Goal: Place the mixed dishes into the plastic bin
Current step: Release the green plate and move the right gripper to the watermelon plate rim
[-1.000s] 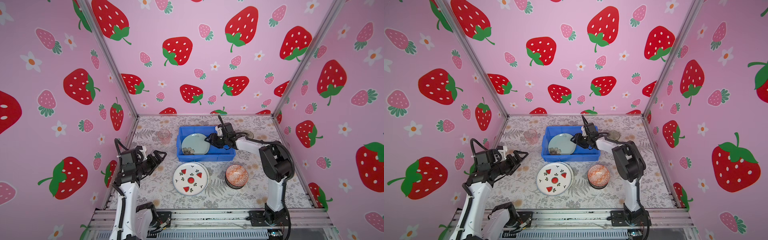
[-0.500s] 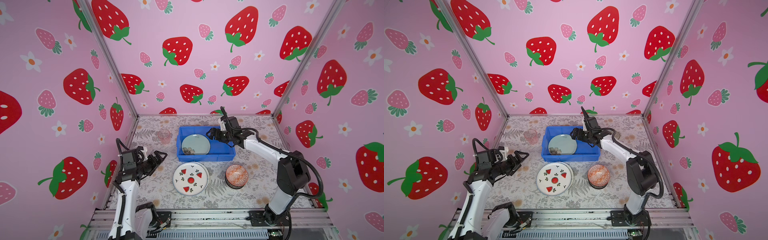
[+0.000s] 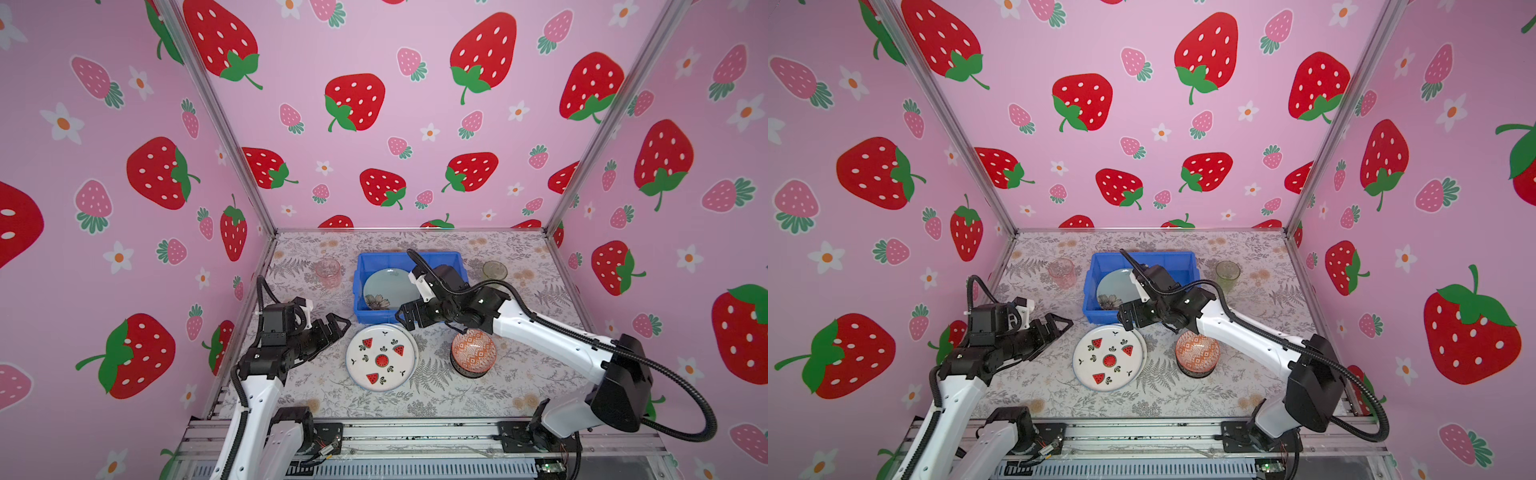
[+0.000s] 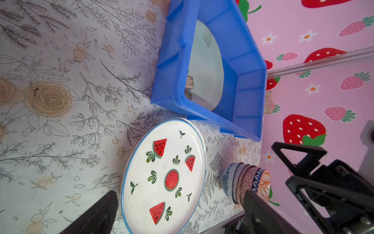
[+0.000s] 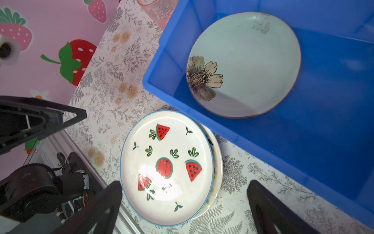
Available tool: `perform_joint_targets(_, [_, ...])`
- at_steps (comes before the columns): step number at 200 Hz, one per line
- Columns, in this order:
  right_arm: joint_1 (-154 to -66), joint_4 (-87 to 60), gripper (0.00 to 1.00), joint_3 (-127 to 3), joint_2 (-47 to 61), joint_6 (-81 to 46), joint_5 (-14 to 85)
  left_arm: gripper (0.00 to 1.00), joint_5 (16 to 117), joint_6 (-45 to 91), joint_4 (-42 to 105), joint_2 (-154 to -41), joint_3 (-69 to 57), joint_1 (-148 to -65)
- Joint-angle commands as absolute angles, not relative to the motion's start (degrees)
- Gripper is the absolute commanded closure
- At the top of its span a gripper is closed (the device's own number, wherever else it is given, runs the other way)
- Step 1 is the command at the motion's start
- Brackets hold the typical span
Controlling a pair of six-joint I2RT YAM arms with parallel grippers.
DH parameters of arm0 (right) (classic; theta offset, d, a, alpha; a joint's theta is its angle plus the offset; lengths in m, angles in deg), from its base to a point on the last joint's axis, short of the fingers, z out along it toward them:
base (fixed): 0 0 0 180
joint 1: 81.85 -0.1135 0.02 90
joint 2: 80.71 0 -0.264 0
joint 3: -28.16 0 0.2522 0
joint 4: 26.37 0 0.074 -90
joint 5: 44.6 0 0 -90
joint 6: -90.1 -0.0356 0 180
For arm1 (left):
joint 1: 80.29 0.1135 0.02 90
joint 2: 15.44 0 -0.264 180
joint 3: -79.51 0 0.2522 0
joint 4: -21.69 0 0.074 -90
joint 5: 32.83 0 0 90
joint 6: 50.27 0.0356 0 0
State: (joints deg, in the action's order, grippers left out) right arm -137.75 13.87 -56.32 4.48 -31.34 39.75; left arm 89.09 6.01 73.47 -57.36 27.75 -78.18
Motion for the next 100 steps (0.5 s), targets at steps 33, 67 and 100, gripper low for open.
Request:
perform_joint_targets(33, [-141.89, 12.02, 0.02, -49.11, 1.57, -34.79, 39.95, 0.01, 87.78, -2.26, 76.11, -49.55, 32.61, -83.38])
perform_joint_targets(67, [-143.0, 8.96, 0.03, -45.92, 2.6, -36.88, 39.0, 0.01, 82.47, -6.0, 75.09, -49.14, 35.18, -89.22])
perform_joint_targets(100, [-143.37, 6.64, 0.04, -44.51, 4.03, -38.02, 38.0, 0.01, 77.56, -8.9, 74.94, -49.98, 37.1, -93.32])
